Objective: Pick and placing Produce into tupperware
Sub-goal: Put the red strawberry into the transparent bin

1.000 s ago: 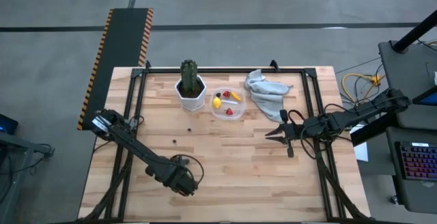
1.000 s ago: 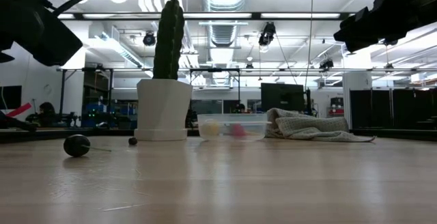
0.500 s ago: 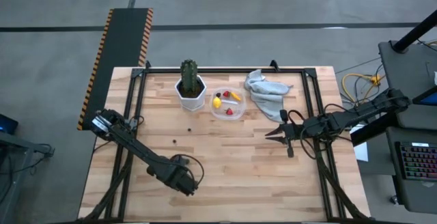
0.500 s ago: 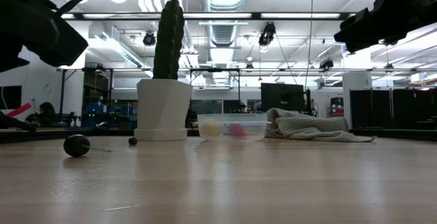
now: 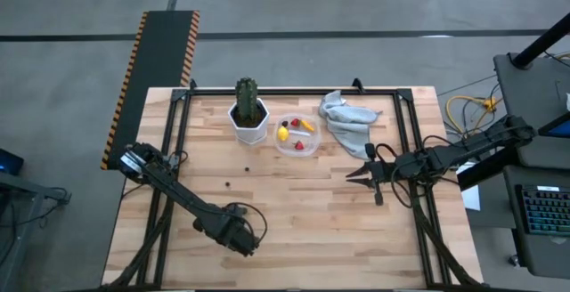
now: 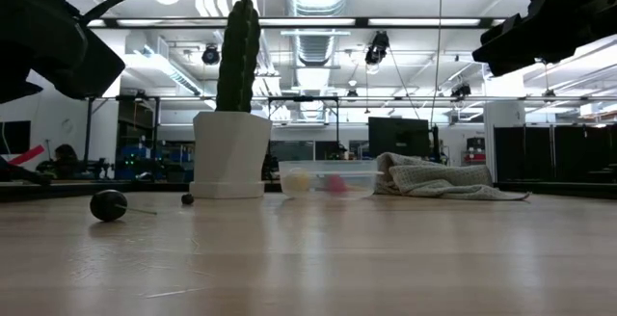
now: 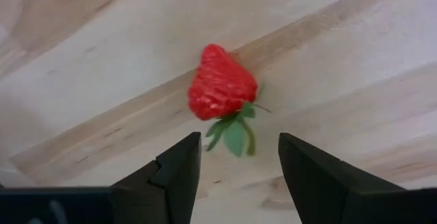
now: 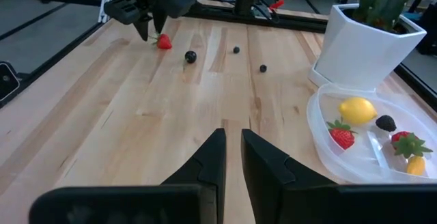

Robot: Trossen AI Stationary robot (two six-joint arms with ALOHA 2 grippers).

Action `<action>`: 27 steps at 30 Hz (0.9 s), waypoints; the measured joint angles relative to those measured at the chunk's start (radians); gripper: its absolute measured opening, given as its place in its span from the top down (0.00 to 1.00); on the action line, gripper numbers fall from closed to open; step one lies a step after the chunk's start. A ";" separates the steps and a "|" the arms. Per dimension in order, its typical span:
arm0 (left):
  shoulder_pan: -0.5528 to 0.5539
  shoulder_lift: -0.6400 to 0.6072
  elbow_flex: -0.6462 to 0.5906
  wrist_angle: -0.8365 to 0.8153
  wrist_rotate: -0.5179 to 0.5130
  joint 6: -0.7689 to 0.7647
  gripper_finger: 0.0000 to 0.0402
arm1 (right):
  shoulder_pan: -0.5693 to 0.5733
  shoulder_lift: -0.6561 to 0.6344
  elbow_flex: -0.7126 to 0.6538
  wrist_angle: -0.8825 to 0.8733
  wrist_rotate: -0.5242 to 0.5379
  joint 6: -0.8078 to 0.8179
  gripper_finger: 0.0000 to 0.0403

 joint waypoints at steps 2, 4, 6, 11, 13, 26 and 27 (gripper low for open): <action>-0.001 0.000 0.000 -0.006 0.000 -0.001 0.55 | 0.000 0.000 0.000 -0.001 0.000 0.000 0.90; -0.003 0.000 -0.002 -0.003 0.001 -0.004 0.55 | 0.000 0.000 0.000 -0.001 0.000 0.000 0.90; -0.003 0.000 -0.005 -0.005 0.001 -0.006 0.55 | 0.000 0.000 0.000 -0.002 -0.002 0.000 0.90; -0.004 0.000 -0.022 0.002 0.004 -0.008 0.55 | 0.000 0.000 0.000 -0.012 -0.003 0.000 0.90; -0.003 0.000 -0.036 0.025 0.005 -0.013 0.55 | 0.000 0.000 0.000 -0.018 -0.003 0.001 0.90; -0.003 0.000 -0.047 0.076 0.022 -0.034 0.55 | 0.000 0.000 0.000 -0.019 -0.003 0.008 0.90; -0.003 0.000 -0.048 0.075 0.022 -0.034 0.55 | 0.000 0.000 0.000 -0.020 -0.003 0.008 0.90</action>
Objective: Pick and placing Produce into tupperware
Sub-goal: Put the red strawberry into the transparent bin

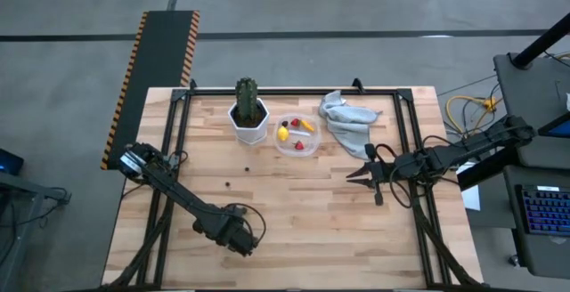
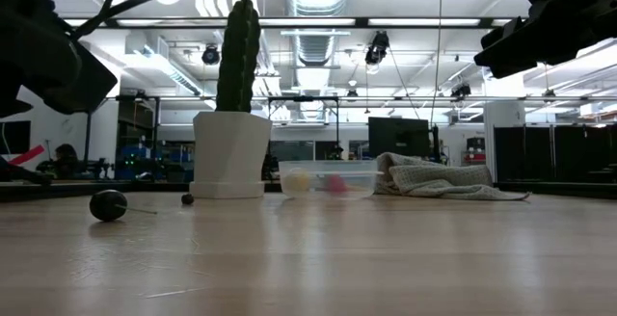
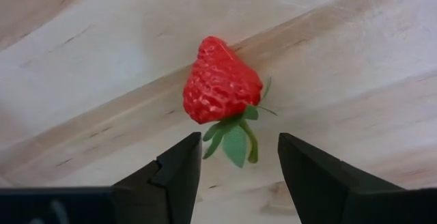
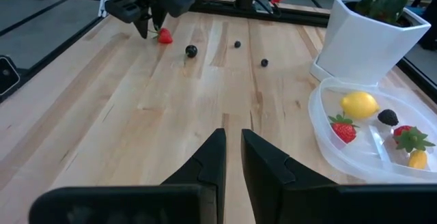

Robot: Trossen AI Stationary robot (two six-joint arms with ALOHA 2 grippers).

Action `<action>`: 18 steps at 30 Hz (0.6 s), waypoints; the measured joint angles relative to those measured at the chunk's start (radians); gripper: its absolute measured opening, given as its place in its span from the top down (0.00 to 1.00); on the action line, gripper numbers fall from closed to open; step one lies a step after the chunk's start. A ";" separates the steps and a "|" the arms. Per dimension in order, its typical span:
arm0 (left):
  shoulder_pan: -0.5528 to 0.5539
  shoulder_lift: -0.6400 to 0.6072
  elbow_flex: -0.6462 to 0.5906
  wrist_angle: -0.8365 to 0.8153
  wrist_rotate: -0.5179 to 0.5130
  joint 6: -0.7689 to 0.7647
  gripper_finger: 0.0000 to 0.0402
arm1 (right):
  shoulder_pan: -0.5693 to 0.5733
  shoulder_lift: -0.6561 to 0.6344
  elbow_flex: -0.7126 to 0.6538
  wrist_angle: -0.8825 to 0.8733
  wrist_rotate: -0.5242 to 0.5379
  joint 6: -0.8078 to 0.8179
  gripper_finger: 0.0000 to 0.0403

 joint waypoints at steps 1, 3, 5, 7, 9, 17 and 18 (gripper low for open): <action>0.000 0.000 -0.001 -0.001 0.000 0.000 0.56 | 0.000 0.000 0.000 0.000 0.000 0.000 0.90; 0.000 0.000 -0.001 -0.001 0.000 0.000 0.60 | 0.000 0.000 0.000 0.000 0.000 0.000 0.90; 0.000 0.000 -0.001 -0.001 0.000 0.000 0.65 | 0.000 0.000 0.000 0.000 0.000 0.000 0.90; 0.000 0.000 -0.001 -0.001 0.000 0.000 0.71 | 0.000 0.000 0.000 0.000 0.000 0.000 0.90; 0.000 0.000 -0.001 -0.001 0.000 0.001 0.77 | 0.000 0.000 0.000 0.000 0.000 0.000 0.90; 0.001 -0.001 -0.001 -0.002 0.010 0.042 0.99 | 0.000 0.000 0.000 0.000 0.000 0.000 0.90; 0.001 -0.001 -0.001 -0.002 0.020 0.053 0.99 | 0.000 0.000 0.000 0.000 0.000 0.000 0.90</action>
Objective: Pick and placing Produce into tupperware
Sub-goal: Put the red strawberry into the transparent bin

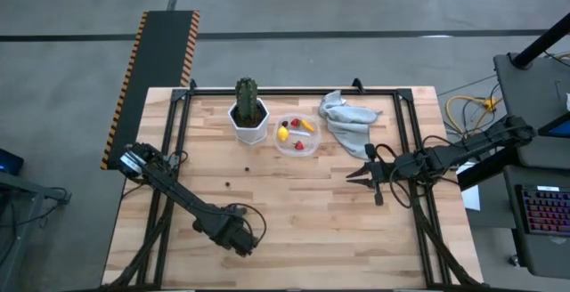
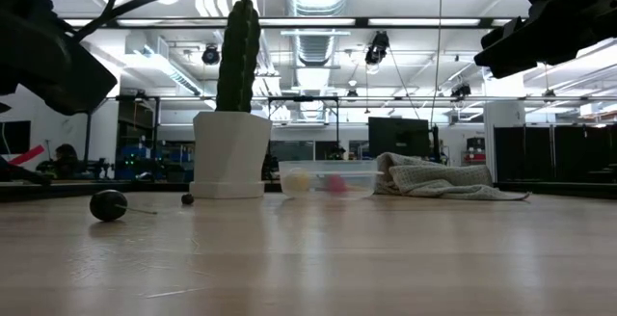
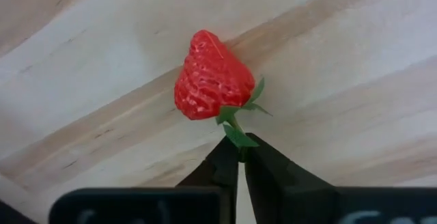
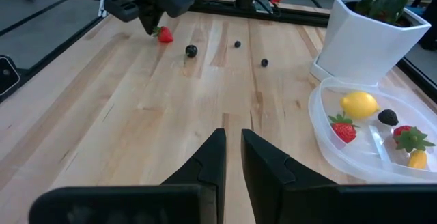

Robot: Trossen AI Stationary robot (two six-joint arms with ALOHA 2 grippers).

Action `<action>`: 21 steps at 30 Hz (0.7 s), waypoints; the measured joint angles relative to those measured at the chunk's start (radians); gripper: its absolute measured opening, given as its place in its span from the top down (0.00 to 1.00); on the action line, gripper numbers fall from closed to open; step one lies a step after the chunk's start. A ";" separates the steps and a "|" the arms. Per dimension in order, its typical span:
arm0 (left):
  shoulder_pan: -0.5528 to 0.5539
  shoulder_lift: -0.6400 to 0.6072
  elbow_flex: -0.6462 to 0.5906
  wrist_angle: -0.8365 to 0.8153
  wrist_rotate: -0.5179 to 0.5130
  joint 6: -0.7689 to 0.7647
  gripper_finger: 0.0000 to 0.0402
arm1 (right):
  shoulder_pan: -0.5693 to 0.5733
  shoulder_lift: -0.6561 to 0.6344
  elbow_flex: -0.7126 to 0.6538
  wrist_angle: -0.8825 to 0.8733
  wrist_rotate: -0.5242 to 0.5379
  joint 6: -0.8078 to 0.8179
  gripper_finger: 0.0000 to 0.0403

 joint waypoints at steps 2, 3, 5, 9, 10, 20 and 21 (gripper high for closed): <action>0.000 -0.001 0.000 -0.008 0.014 0.010 0.99 | 0.000 0.000 0.000 0.000 0.000 0.000 0.90; 0.000 -0.001 0.000 -0.015 0.019 0.012 0.99 | 0.000 0.000 0.000 0.000 0.000 0.000 0.90; 0.000 -0.001 0.000 -0.025 0.023 0.028 1.00 | 0.000 0.000 0.000 0.000 0.000 0.000 0.90; 0.000 -0.017 -0.001 -0.063 0.032 0.032 1.00 | 0.000 0.000 0.000 0.000 0.000 0.000 0.90; 0.000 -0.022 -0.001 -0.063 0.033 0.035 1.00 | 0.000 0.000 0.000 0.000 0.000 0.000 0.90; 0.001 -0.055 0.008 -0.113 0.018 0.056 1.00 | 0.000 0.000 0.000 0.001 0.000 -0.001 0.90; 0.002 -0.060 0.008 -0.118 -0.001 0.058 1.00 | 0.000 0.000 0.000 0.001 0.000 0.000 0.90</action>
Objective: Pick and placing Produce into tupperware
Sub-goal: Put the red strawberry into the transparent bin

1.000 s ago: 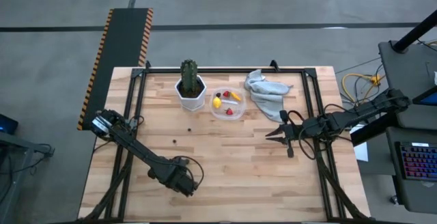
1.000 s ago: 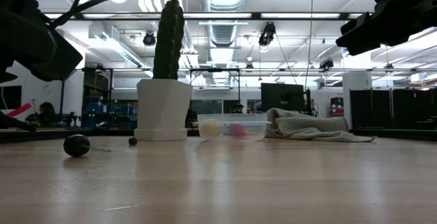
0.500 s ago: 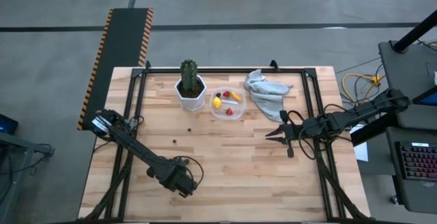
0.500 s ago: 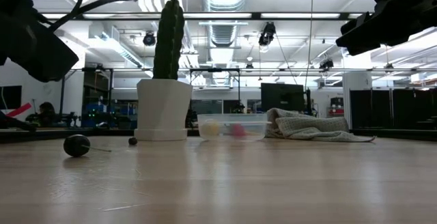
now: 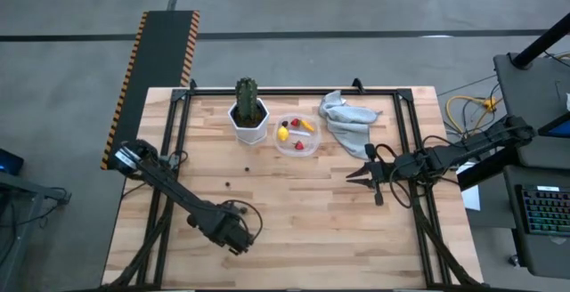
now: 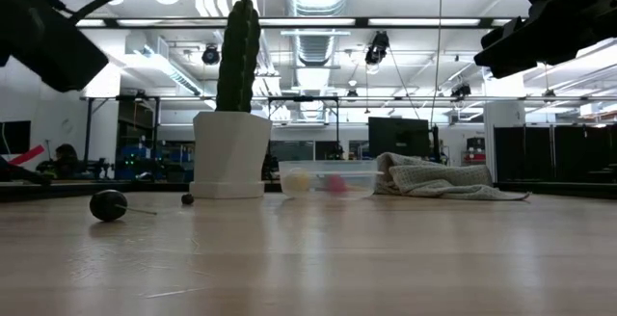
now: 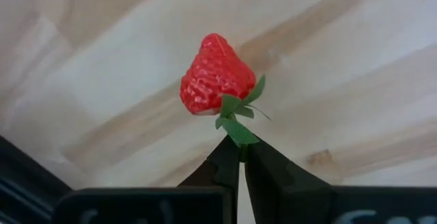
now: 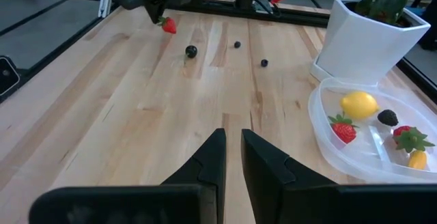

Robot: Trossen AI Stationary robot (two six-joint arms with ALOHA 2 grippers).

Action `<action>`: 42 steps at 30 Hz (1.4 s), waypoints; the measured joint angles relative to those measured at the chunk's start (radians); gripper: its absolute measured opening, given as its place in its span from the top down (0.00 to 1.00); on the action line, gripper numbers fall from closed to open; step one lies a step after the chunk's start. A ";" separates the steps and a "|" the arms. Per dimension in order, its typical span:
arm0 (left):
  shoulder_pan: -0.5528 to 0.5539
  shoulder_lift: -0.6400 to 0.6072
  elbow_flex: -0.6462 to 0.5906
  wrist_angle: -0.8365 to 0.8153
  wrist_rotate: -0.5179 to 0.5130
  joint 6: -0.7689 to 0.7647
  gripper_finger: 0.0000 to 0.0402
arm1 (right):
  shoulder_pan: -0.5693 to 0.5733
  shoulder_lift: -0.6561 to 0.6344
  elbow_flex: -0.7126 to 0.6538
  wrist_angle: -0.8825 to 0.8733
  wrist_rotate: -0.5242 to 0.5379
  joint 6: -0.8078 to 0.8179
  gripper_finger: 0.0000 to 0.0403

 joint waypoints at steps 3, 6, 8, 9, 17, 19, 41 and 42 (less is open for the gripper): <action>0.007 -0.022 -0.001 0.002 -0.048 0.023 1.00 | 0.000 0.000 0.000 0.001 0.000 0.000 0.90; 0.021 -0.047 -0.001 -0.004 -0.105 0.052 1.00 | 0.000 0.000 0.000 0.004 0.000 0.000 0.90; 0.039 -0.063 0.000 -0.011 -0.139 0.081 1.00 | 0.000 0.000 0.000 0.005 0.000 0.000 0.90; 0.049 -0.073 0.003 -0.025 -0.158 0.097 1.00 | 0.000 0.000 0.000 0.005 0.000 0.001 0.90; 0.206 -0.144 0.007 -0.059 -0.278 0.343 1.00 | 0.000 -0.001 0.000 0.007 0.001 0.001 0.90; 0.258 -0.156 0.011 -0.059 -0.308 0.430 1.00 | 0.000 -0.001 0.000 0.008 0.001 0.005 0.90; 0.807 -0.001 0.227 0.285 -0.330 1.349 1.00 | 0.000 -0.003 0.004 0.043 0.004 0.002 0.90; 0.818 0.016 0.239 0.285 -0.330 1.369 1.00 | 0.000 -0.003 0.004 0.043 0.004 0.002 0.90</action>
